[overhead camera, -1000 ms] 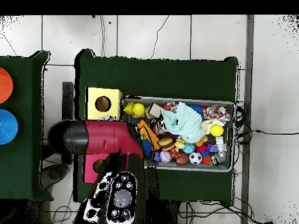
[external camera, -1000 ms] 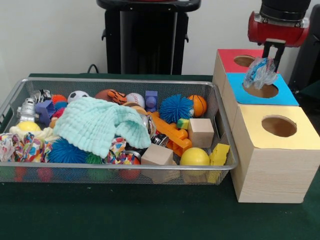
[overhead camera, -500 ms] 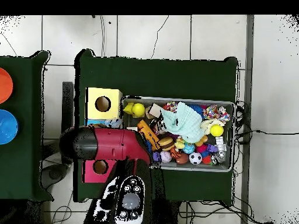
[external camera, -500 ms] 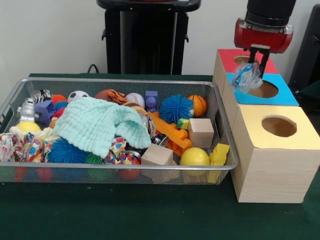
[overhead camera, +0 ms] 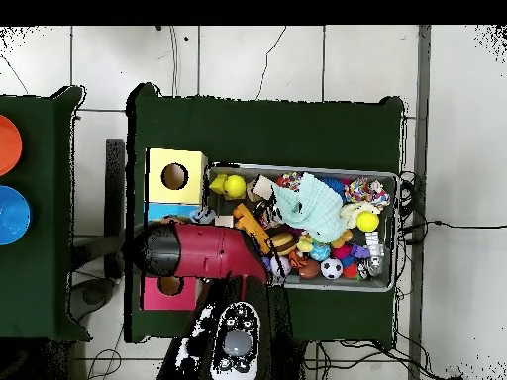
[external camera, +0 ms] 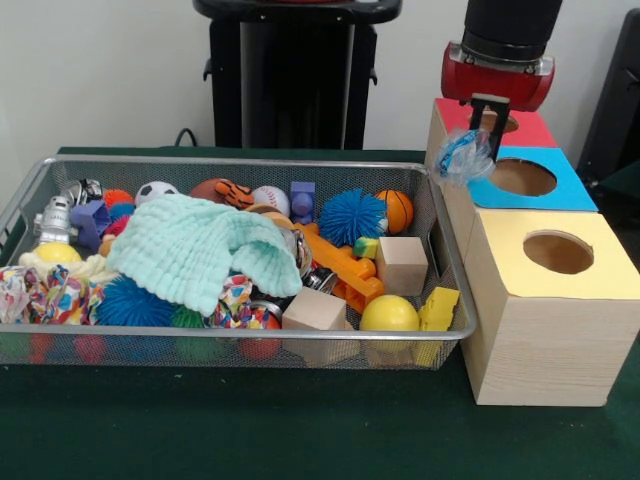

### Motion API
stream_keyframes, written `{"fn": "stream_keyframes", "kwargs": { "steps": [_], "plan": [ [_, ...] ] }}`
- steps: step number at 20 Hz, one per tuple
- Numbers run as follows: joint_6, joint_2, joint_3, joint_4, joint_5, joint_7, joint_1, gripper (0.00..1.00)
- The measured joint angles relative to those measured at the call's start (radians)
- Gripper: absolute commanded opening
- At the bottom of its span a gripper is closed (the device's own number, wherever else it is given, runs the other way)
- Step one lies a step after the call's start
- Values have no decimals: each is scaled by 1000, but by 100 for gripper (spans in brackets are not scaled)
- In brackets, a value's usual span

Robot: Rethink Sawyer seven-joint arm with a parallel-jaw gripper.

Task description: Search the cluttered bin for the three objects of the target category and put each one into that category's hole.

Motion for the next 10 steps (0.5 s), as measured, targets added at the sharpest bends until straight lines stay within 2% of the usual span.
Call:
{"fn": "stream_keyframes", "kwargs": {
  "steps": [10],
  "plan": [
    [-16,0,0,43,0,0,18,0]
  ]
}}
